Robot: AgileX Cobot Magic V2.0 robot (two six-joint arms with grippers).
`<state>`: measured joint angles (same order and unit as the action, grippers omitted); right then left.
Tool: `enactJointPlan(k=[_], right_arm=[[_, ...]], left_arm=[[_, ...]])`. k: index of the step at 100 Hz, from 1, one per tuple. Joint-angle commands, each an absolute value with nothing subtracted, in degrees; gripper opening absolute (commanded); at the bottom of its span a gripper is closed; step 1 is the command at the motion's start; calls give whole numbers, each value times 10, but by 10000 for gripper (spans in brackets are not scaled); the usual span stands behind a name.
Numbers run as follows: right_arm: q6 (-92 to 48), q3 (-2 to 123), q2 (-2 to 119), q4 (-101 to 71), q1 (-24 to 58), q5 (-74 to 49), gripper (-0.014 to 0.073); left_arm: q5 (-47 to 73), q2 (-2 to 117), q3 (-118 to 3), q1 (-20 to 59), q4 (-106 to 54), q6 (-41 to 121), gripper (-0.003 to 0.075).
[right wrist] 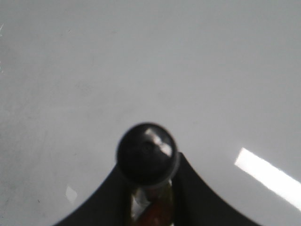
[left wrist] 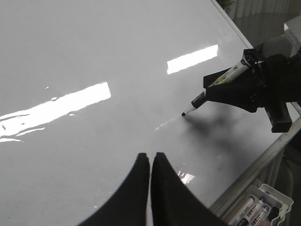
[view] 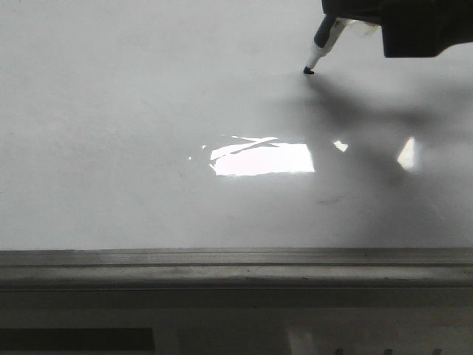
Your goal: Write number 6 on whiteboard
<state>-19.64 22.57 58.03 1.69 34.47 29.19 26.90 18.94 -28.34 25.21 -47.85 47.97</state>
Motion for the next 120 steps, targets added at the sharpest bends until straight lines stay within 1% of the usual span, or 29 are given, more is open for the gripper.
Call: enactJointPlan(k=[1, 11, 33, 48, 82, 106, 120], right_arm=[[-191, 239, 584, 8, 348, 279, -44], [-187, 239, 584, 8, 368, 241, -45], [-185, 239, 584, 0, 439, 162, -45], [-185, 239, 577, -25, 437, 101, -44], [-193, 255, 526, -21, 360, 97, -44], [-193, 270, 560, -15, 377, 137, -44], [-193, 276, 585, -15, 392, 135, -44]], left_arm=[[240, 194, -299, 251, -499, 474, -20], [240, 194, -299, 251, -499, 474, -20], [240, 194, -299, 251, -499, 474, -20], [240, 194, -299, 251, -499, 474, -20], [240, 194, -299, 251, -503, 474, -20], [240, 194, -299, 251, -504, 474, -20], [240, 194, -299, 251, -504, 474, -20]])
